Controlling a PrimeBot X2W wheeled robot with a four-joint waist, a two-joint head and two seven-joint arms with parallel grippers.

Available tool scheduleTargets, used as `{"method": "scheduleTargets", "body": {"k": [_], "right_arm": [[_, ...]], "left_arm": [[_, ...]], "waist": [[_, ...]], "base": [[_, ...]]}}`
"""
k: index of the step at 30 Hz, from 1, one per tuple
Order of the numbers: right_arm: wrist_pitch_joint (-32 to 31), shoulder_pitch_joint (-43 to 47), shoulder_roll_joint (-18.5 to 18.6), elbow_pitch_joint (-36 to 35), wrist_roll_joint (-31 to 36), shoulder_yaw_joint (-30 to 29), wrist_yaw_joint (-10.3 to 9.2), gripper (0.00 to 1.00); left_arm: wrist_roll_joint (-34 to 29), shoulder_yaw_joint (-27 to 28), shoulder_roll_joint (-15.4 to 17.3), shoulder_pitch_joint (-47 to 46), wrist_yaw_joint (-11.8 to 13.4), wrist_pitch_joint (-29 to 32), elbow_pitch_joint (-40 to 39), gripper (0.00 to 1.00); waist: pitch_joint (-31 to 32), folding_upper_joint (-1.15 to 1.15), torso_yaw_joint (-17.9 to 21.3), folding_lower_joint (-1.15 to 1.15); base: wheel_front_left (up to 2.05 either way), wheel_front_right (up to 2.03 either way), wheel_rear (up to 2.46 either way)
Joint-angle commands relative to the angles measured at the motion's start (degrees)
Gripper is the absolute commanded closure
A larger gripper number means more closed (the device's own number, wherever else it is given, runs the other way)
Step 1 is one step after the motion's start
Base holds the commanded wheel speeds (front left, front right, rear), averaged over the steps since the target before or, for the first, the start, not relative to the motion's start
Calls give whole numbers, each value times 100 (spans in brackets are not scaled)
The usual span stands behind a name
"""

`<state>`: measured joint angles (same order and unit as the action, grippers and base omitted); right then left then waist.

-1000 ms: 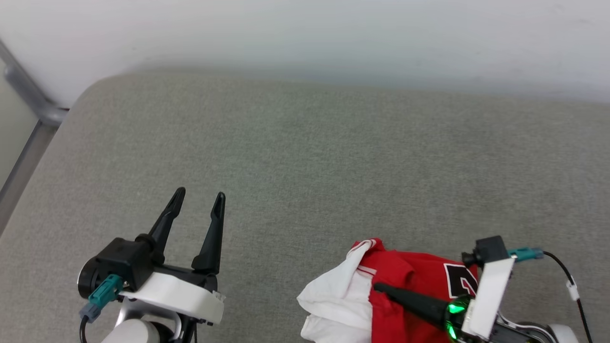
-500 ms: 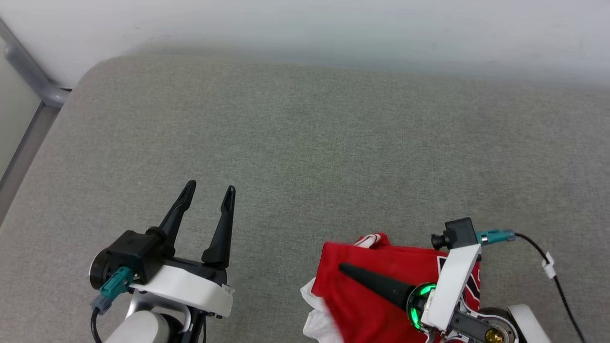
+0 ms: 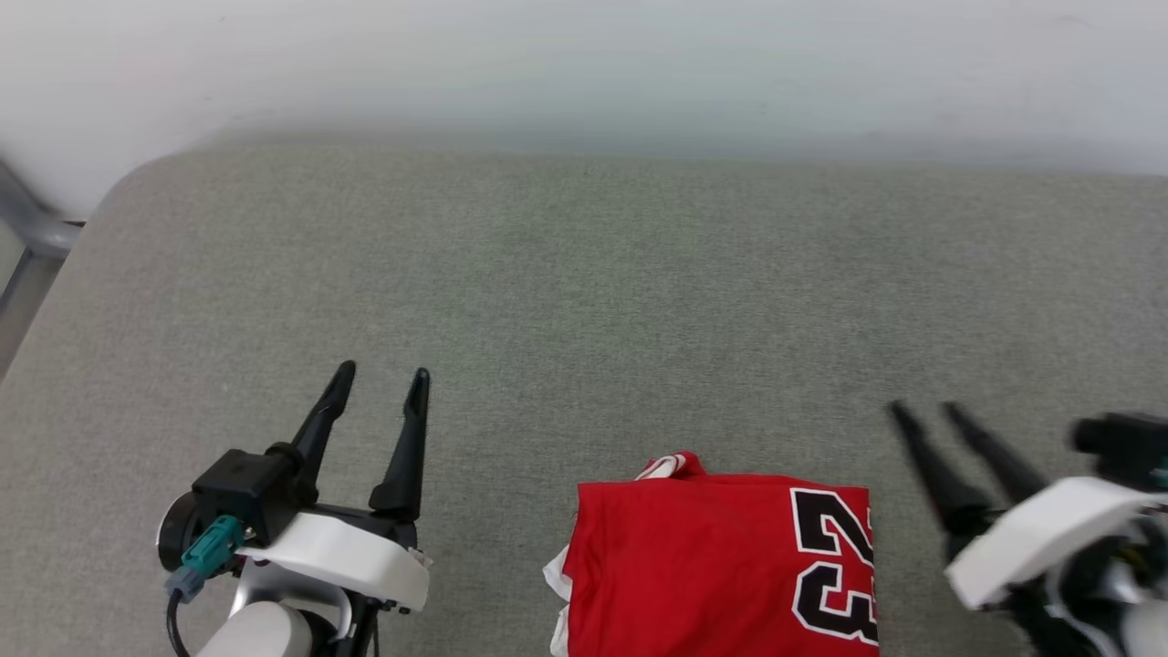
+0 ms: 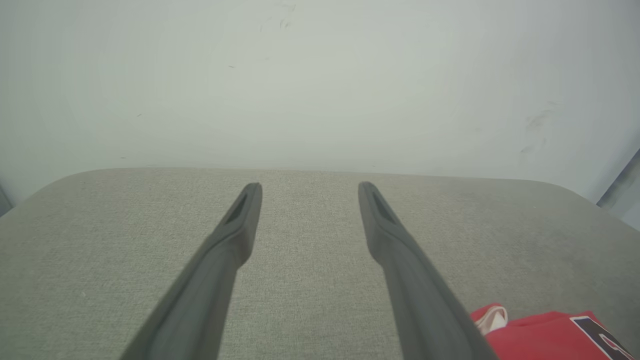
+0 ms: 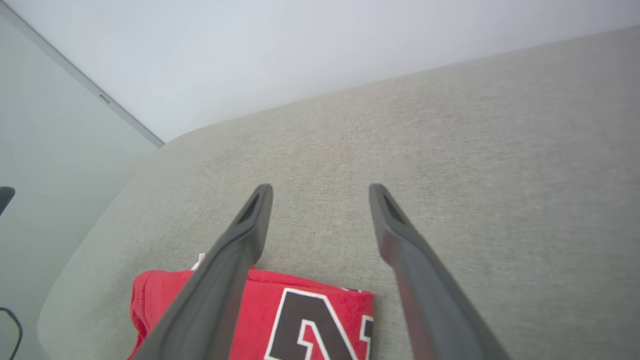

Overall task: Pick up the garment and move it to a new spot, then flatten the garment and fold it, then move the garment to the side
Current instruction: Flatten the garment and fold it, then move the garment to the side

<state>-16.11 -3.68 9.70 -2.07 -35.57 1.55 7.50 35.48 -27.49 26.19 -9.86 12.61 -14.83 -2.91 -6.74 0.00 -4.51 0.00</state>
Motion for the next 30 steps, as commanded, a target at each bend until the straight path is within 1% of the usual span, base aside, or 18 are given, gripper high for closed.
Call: {"method": "scheduleTargets", "body": {"k": [1, 3, 6, 9, 12, 17, 22, 30], "right_arm": [[87, 127, -76, -134, 192, -236, -3, 0], [200, 281, -93, -412, 753, -643, -3, 0], [386, 480, -252, -881, 1548, -1103, -3, 0], [652, 642, -344, -1234, 2200, -1301, -3, 0], [931, 771, -419, -1341, 2587, -1280, -3, 0], [1103, 1028, -525, -1295, 2726, -1105, -3, 0], [1072, 1229, -607, -1386, 2707, -919, -3, 0], [993, 1256, -660, -1457, 2642, -865, -3, 0]], "left_arm": [[20, 44, 9, 44, 8, -33, 32, 0], [33, 106, 22, 109, 22, -36, 77, 0], [8, 188, 25, 185, 59, -38, 122, 0], [-83, 275, -11, 239, 46, -44, 78, 0], [-231, 379, -69, 374, -1, -45, 29, 0], [-471, 497, -212, 684, -81, -46, 49, 0], [-610, 646, -316, 984, -93, -46, 105, 0], [-724, 733, -433, 1039, -247, -42, 159, 0]], "waist": [[61, 0, 67, 0], [108, 0, 139, 0], [186, 0, 251, 0], [262, 0, 343, 0], [386, 0, 427, 0], [642, 0, 481, 0], [754, 0, 502, 0], [817, 0, 439, 0]], "base": [[0, 0, 0], [0, 0, 0], [0, 0, 0], [0, 0, 0], [0, 0, 0], [0, 0, 0], [0, 0, 0], [0, 0, 0]]}}
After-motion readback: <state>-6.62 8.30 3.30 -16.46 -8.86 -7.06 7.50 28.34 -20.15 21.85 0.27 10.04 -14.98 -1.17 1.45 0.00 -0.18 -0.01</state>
